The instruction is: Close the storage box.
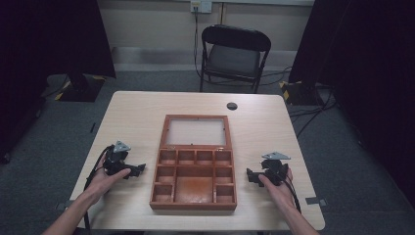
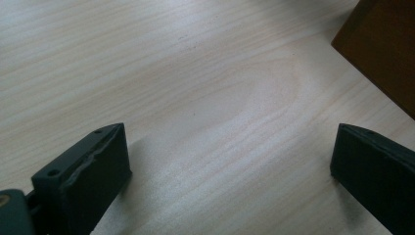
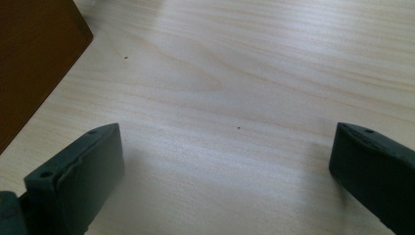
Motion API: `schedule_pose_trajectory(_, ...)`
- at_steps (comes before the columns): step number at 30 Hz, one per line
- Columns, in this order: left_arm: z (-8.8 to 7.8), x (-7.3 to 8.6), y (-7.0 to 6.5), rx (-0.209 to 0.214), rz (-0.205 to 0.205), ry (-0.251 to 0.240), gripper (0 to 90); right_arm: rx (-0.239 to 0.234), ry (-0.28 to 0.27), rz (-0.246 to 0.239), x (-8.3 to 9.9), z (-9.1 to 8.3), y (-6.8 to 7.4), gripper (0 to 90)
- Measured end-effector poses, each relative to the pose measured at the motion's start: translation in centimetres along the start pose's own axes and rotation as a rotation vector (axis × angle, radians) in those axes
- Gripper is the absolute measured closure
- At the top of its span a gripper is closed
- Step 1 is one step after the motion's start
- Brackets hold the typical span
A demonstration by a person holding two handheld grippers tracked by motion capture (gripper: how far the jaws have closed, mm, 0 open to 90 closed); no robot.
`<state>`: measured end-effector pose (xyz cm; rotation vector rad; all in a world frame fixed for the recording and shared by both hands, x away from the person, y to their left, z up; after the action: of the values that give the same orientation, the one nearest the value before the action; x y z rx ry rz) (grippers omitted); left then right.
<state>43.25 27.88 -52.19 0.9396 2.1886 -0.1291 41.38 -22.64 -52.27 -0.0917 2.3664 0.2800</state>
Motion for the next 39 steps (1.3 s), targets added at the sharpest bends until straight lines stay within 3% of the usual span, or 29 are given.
schedule_pose_trajectory(4,-0.1,-0.1,0.0,0.005,-0.003,0.006,1.9,0.006,0.000,0.005,0.0,0.0,0.0,0.0)
schedule_pose_trajectory(8,-0.5,-0.2,0.1,0.012,-0.019,-0.006,16.3,-0.011,0.016,-0.007,0.1,-0.2,0.3,0.0)
schedule_pose_trajectory(12,-0.6,-0.5,0.0,0.034,-0.026,-0.009,17.0,-0.014,0.020,-0.001,-0.1,-0.3,0.3,6.5)
schedule_pose_trajectory(14,-0.9,-0.9,0.0,0.023,0.006,-0.016,17.6,-0.015,0.021,0.000,-0.3,-0.5,0.3,14.6)
schedule_pose_trajectory(17,-1.2,-1.8,-0.2,0.025,-0.016,-0.061,18.8,-0.051,0.024,0.055,-1.0,-0.6,0.1,15.1)
schedule_pose_trajectory(19,-1.4,-2.4,-0.3,0.023,-0.020,-0.078,19.0,-0.041,-0.002,0.051,-1.5,-0.7,0.0,16.6)
schedule_pose_trajectory(23,-2.0,-3.3,-0.7,0.033,-0.037,-0.125,19.2,-0.078,-0.010,0.058,-1.7,-0.9,0.0,16.2)
schedule_pose_trajectory(26,-2.3,-3.8,-0.9,0.032,-0.026,-0.111,19.6,-0.081,-0.025,0.050,-2.3,-1.4,0.0,18.8)
schedule_pose_trajectory(27,-2.4,-4.1,-0.9,0.040,-0.024,-0.115,19.2,-0.068,-0.055,0.041,-2.8,-1.7,0.0,19.1)
schedule_pose_trajectory(29,-2.4,-4.5,-0.9,0.042,-0.044,-0.136,19.2,-0.080,-0.086,0.048,-3.5,-1.9,0.0,18.7)
schedule_pose_trajectory(33,-2.5,-5.0,-0.9,0.041,-0.048,-0.145,19.4,-0.095,-0.049,0.054,-4.5,-1.5,0.2,18.5)
schedule_pose_trajectory(37,-2.7,-5.2,-0.9,0.038,-0.038,-0.121,20.1,-0.129,-0.047,0.064,-5.3,-1.2,0.9,18.4)
schedule_pose_trajectory(39,-2.8,-5.6,-0.8,0.047,-0.040,-0.134,20.1,-0.147,-0.064,0.056,-5.9,-1.1,1.3,18.4)
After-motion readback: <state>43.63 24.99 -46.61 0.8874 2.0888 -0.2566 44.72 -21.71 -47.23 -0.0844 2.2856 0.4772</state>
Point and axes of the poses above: each handheld gripper's, and its own axes: z roughly forward along the jaws, x roughly out of its underside, y roughly to its left, the point moved 3 cm from there along z, roughly forward along the jaws, and after that the axes turned 15 degrees about z, right-handed, at the moved point
